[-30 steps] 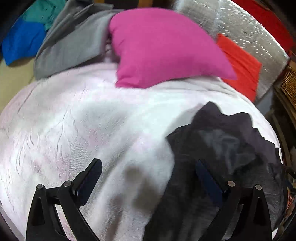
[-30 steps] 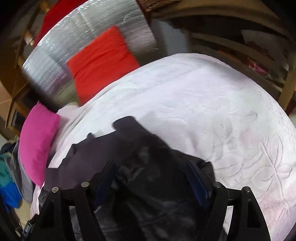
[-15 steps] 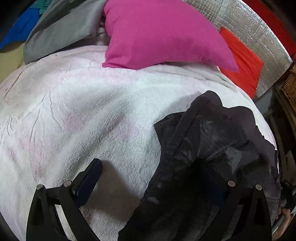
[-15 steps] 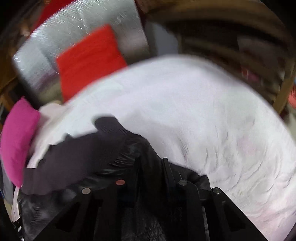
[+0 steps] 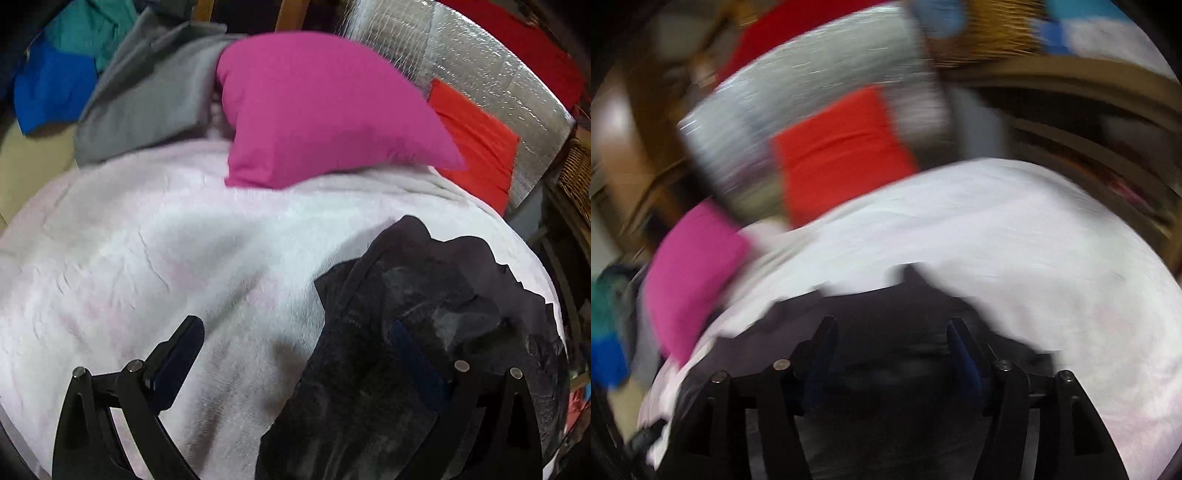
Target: Fold large clothes
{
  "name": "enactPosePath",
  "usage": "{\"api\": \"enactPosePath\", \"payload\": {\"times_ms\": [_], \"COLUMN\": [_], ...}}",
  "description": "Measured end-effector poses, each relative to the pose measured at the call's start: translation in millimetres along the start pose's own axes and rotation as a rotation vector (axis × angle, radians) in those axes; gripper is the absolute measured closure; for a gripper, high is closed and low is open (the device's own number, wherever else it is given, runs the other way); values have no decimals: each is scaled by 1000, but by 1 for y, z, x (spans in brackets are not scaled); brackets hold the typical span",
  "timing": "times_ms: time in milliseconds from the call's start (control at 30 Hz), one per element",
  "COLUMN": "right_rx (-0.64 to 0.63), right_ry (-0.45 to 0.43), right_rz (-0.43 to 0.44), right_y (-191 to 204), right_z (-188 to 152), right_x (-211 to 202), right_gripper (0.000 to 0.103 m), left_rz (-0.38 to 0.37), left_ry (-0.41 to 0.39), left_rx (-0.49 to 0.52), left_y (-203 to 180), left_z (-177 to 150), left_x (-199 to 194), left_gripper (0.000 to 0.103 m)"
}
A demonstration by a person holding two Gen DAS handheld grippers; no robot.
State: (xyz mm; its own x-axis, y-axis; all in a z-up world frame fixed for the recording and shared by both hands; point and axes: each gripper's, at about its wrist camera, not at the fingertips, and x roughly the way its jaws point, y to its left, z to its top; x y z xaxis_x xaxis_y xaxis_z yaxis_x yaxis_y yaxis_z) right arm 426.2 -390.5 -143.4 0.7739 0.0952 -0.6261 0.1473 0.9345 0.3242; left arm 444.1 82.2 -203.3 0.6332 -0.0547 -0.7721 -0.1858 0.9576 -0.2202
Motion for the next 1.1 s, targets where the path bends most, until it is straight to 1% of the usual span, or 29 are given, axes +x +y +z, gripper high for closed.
{"api": "enactPosePath", "payload": {"times_ms": [67,133,167,200,233,267,300,333,367,400,433,467,500,533,567,600,667,733,767,833,900,933,1000,1033,1067,1100], "right_rx": [-75,-125,-146,-166,-193,-218,-261,-282,-286,-279,-258,-240,-220,-191,-157,-133,-73,-41,-34,-7,33,41,56,63,70,80], "right_ry": [63,101,143,201,276,333,424,483,515,550,563,563,562,543,490,469,460,417,377,329,303,276,214,180,138,119], "right_rz": [68,116,147,172,195,209,218,212,208,196,167,129,117,118,111,104,98,131,142,134,131,111,40,1,-48,-85], "right_y": [36,67,87,103,120,132,149,162,170,177,181,185,188,190,191,188,186,180,173,159,132,114,83,65,40,17], "right_z": [-1,2,3,5,5,3,-2,-7,-11,-16,-18,-19,-18,-16,-11,-5,-2,3,7,16,24,28,34,35,37,38], "right_x": [15,27,39,53,70,84,104,122,135,150,165,180,193,200,203,207,209,195,184,162,136,119,91,77,59,46], "right_gripper": [37,37,37,36,35,35,38,43,60,66,66,66,65,65,66,66,66,66,66,65,63,60,29,26,26,26], "left_rz": [26,46,49,53,52,50,43,34,30,26,26,26,25,21,18,15,10,2,1,0,-2,-6,-6,0,4,8], "left_ry": [4,26,39,67,81,87,92,94,94,94,94,93,94,99,100,102,108,113,113,117,124,127,132,136,138,140], "left_rx": [23,41,48,61,66,67,64,57,52,49,50,52,55,59,61,64,71,72,68,61,49,46,46,47,47,43], "left_y": [0,3,3,5,7,8,10,13,13,15,14,13,12,11,10,9,7,7,8,9,10,9,8,7,7,6], "left_z": [0,-1,-2,-3,-4,-4,-4,-4,-4,-4,-4,-5,-5,-6,-6,-7,-7,-7,-7,-7,-8,-9,-11,-12,-13,-14], "left_x": [1,4,6,11,14,15,17,17,16,15,14,14,13,13,13,13,13,14,13,14,14,14,14,14,15,16], "left_gripper": [2,2,2,2,2,2,2,2,2,2,2,2,2,2,2,2,2,2,2,2,2,2,2,2,2,2]}}
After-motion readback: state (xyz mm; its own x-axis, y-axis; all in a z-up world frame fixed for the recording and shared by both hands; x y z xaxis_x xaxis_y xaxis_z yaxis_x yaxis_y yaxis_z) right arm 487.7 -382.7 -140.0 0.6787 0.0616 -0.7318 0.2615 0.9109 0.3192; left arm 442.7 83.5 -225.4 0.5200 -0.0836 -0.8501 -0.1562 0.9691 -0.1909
